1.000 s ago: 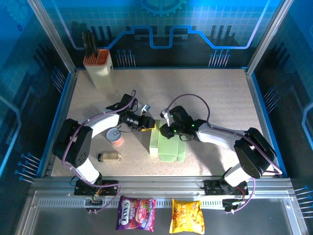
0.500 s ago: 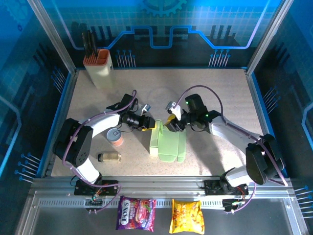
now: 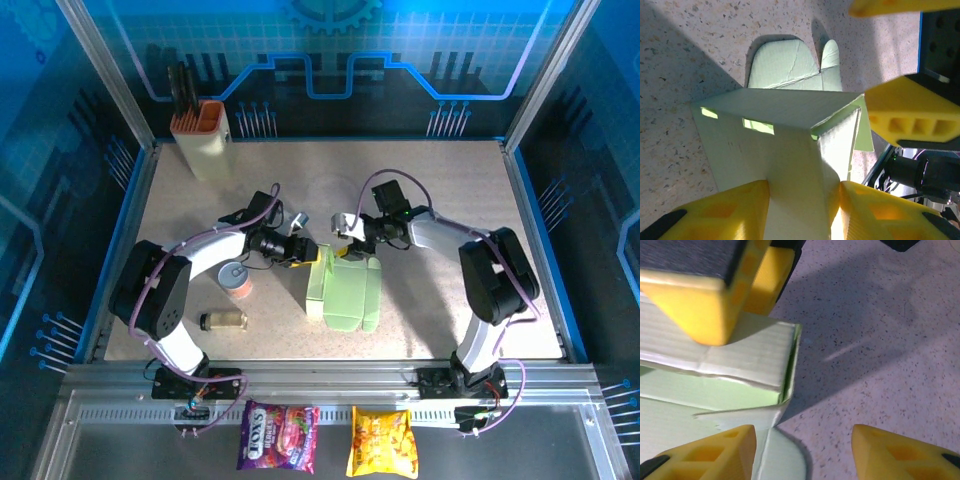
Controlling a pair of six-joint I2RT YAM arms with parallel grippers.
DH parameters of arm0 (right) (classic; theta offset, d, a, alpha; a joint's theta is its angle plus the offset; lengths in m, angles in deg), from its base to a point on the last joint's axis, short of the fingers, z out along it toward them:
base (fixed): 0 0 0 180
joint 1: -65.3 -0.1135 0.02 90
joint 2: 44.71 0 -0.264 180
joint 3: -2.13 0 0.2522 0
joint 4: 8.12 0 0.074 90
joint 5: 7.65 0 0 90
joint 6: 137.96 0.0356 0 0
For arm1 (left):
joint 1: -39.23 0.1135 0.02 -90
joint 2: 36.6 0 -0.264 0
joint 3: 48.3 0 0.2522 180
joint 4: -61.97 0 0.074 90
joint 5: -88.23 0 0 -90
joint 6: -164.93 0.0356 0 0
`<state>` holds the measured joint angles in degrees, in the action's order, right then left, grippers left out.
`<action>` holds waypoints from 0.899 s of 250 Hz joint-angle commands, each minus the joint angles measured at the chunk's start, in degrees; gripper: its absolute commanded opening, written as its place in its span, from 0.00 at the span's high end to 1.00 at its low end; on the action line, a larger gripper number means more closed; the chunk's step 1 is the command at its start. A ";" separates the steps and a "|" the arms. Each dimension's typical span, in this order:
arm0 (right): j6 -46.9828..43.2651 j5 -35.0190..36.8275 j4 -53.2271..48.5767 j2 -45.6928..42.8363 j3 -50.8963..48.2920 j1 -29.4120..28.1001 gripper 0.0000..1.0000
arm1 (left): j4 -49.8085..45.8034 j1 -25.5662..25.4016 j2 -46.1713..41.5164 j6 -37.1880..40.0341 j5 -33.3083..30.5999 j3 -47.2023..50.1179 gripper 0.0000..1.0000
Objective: Fold the paper box
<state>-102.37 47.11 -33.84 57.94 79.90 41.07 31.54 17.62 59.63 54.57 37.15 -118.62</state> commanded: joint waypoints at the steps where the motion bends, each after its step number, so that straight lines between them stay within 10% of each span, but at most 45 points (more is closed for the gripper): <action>1: -4.99 -2.76 -0.39 2.92 3.36 -1.61 0.46 | -2.85 -0.59 2.21 2.09 -2.33 0.50 0.58; 225: -6.06 -4.94 -9.46 8.60 10.22 -7.06 0.56 | 14.42 3.58 -0.57 -4.86 8.28 8.62 0.54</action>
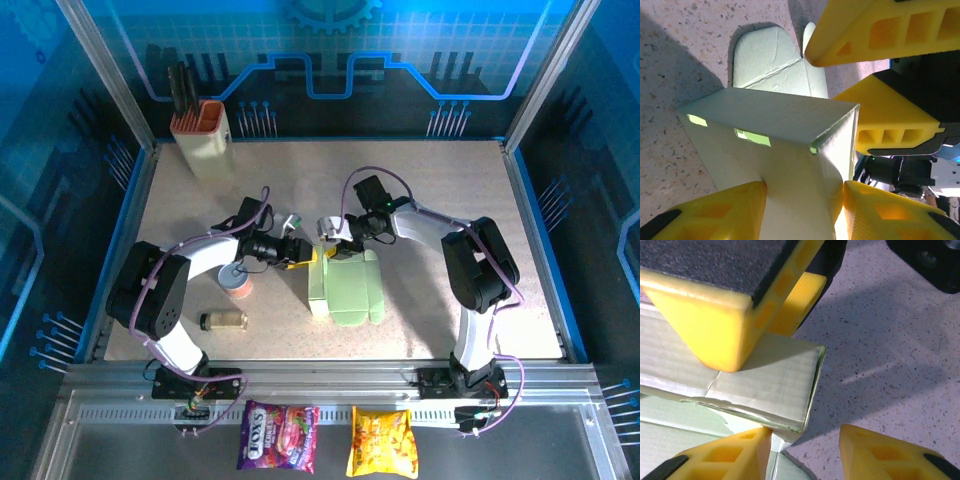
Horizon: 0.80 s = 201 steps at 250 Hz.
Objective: Fold the paper box
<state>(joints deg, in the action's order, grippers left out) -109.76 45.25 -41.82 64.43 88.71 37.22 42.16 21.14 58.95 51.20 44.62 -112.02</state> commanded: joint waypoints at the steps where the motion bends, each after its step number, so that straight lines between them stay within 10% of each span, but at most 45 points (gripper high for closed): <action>1: 1.37 -3.03 -1.49 2.16 1.47 -3.21 0.56 | 3.87 0.02 0.09 -1.50 0.80 2.04 0.54; 96: 4.77 -3.06 -2.29 3.70 2.38 -3.92 0.52 | 7.84 0.78 -0.22 -3.55 1.86 4.40 0.55; 201: 20.40 4.06 0.49 -0.59 0.50 -4.02 0.77 | 7.43 1.51 -2.45 -3.80 0.85 5.14 0.54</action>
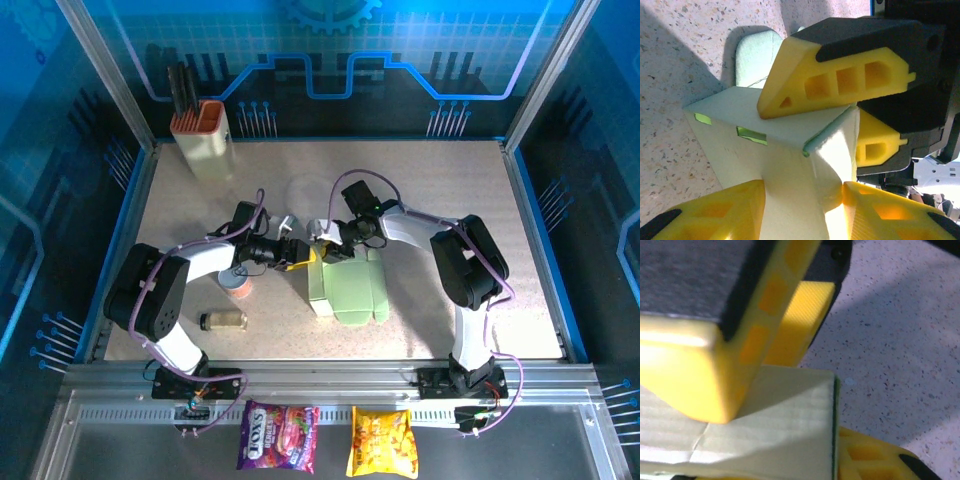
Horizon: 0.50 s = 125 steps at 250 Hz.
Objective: Fold the paper box
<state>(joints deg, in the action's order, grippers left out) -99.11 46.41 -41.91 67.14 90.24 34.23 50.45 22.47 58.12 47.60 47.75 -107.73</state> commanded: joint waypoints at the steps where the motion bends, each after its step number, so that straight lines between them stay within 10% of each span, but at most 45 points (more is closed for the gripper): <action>1: 10.11 3.07 0.77 -3.39 -1.08 -1.02 0.78 | -0.89 0.16 -1.68 -0.14 -2.34 0.85 0.54; 125: 54.00 33.39 21.95 -14.55 -17.73 -7.12 1.00 | -10.46 0.10 -6.09 4.75 -6.69 -1.09 0.50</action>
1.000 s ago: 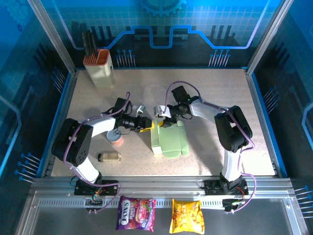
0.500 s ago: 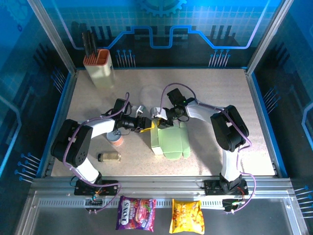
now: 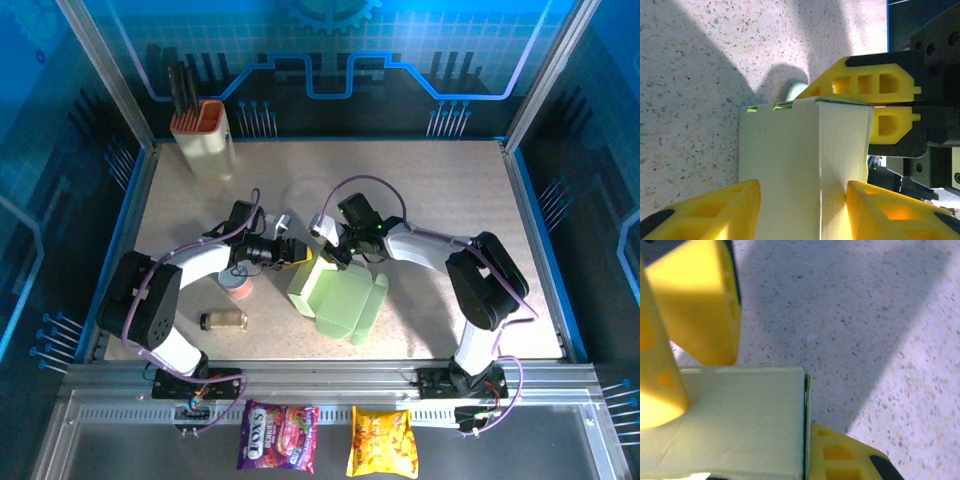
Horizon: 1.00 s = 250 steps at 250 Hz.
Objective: Fold the paper box
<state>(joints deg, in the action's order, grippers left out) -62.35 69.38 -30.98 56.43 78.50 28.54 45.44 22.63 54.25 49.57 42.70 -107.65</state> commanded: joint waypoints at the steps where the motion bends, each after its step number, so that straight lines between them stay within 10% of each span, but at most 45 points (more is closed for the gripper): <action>1: 17.57 10.64 11.42 -3.93 -6.26 -1.50 1.00 | -5.52 -0.03 -2.19 2.87 -1.65 -1.27 0.50; 49: 23.07 16.29 24.96 -4.16 -14.11 -6.72 1.00 | -11.38 -1.16 -2.35 6.67 -3.72 -3.40 0.50; 139: 25.68 10.20 43.00 -0.53 -22.21 -7.11 0.66 | -13.18 -2.12 -0.87 6.92 -6.21 -3.69 0.51; 250: 24.99 10.75 53.54 6.90 -24.54 -7.00 0.68 | -13.46 -2.59 -0.10 6.47 -6.49 -4.17 0.52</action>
<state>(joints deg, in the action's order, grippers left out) -37.65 80.39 17.46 60.85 54.72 22.16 34.78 20.51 52.92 55.44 37.91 -110.79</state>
